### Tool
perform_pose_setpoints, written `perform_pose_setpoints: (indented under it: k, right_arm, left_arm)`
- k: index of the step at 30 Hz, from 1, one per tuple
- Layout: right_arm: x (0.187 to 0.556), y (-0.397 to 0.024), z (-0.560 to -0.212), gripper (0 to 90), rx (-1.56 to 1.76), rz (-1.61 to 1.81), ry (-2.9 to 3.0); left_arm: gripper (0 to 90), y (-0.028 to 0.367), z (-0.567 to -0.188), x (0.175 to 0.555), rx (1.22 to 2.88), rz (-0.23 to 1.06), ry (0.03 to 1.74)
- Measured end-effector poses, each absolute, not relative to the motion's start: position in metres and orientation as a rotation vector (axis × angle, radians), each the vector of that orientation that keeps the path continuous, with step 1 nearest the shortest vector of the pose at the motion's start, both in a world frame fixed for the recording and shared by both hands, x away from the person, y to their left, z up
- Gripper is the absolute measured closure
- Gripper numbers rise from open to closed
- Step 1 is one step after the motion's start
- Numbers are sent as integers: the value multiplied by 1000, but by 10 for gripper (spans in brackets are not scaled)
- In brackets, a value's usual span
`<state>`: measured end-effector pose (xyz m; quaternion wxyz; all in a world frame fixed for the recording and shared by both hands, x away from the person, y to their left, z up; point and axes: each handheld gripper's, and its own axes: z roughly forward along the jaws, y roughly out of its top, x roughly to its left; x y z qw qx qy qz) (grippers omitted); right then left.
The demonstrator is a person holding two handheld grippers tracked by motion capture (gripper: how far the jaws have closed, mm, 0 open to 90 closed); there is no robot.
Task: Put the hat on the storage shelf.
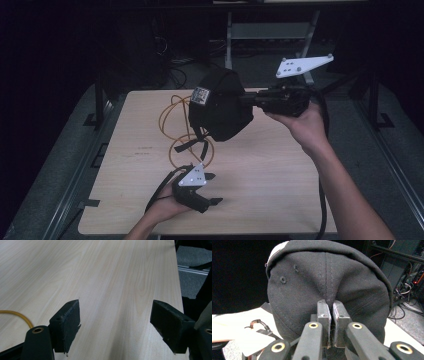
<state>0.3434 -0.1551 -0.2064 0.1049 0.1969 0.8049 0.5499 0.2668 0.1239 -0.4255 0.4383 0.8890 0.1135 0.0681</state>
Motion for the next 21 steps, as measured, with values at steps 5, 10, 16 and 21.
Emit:
perform_pose_setpoints:
  k: [5, 10, 16, 21]
  right_arm:
    - [350, -143, -203, 859, 569, 1600, 2396]
    - [360, -128, -200, 859, 566, 1588, 2432]
    - [371, -107, -201, 859, 545, 1559, 2474]
    - [379, -92, -199, 859, 534, 1551, 2495]
  left_arm:
    - [235, 124, -425, 266, 2204, 171, 277]
    - [235, 122, -425, 265, 2204, 170, 266]
    - [235, 121, -426, 265, 2203, 168, 259]
    - [235, 122, -425, 264, 2196, 166, 258]
